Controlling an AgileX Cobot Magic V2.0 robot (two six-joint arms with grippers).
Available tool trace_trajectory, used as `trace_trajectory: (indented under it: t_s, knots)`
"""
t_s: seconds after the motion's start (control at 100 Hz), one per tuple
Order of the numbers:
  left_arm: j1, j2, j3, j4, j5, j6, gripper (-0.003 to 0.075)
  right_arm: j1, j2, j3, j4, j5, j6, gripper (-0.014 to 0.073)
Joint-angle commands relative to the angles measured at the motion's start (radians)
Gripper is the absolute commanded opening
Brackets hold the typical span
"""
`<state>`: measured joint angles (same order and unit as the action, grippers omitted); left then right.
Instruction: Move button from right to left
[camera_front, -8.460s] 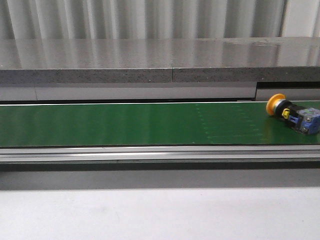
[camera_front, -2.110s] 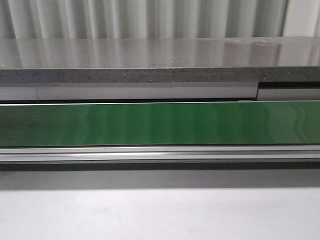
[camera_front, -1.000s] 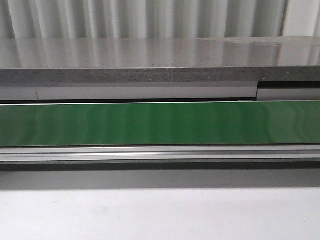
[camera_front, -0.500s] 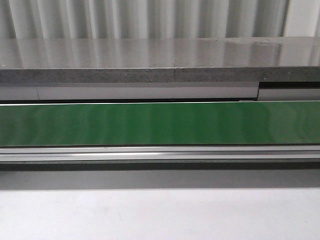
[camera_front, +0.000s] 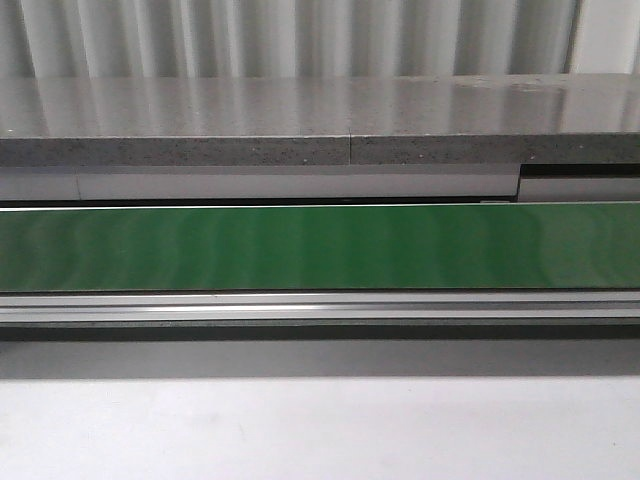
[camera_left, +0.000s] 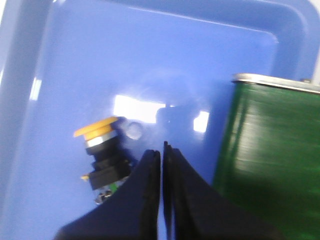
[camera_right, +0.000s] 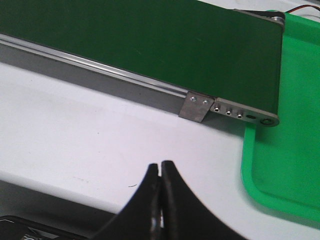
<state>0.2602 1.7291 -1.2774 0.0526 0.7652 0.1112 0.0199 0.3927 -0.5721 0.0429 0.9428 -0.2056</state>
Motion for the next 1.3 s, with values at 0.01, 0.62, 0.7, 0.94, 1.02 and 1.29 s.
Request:
trace_trajectory:
  t_s: [0.01, 0.62, 0.7, 0.94, 1.02, 1.29]
  knots:
    - [-0.046, -0.121, 0.047, -0.024, -0.114, -0.011, -0.002, 0.001, 0.007, -0.025, 0.005, -0.06, -0.005, -0.0067]
    - [-0.366, -0.523, 0.392, -0.094, -0.374, -0.011, -0.002, 0.001, 0.007, -0.025, 0.005, -0.06, -0.005, -0.0067]
    - [-0.371, -0.569, 0.441, -0.113, -0.413, -0.011, -0.002, 0.001, 0.007, -0.025, 0.005, -0.06, -0.005, -0.0067]
    - [-0.371, -0.759, 0.599, -0.137, -0.519, -0.013, -0.002, 0.001, 0.007, -0.025, 0.005, -0.06, -0.005, -0.0067]
    - [-0.371, -0.831, 0.637, -0.16, -0.521, -0.013, -0.002, 0.001, 0.007, -0.025, 0.005, -0.06, -0.005, -0.0067]
    - [-0.371, -1.048, 0.739, -0.179, -0.532, -0.038, -0.002, 0.001, 0.007, -0.025, 0.005, -0.06, -0.005, -0.0067]
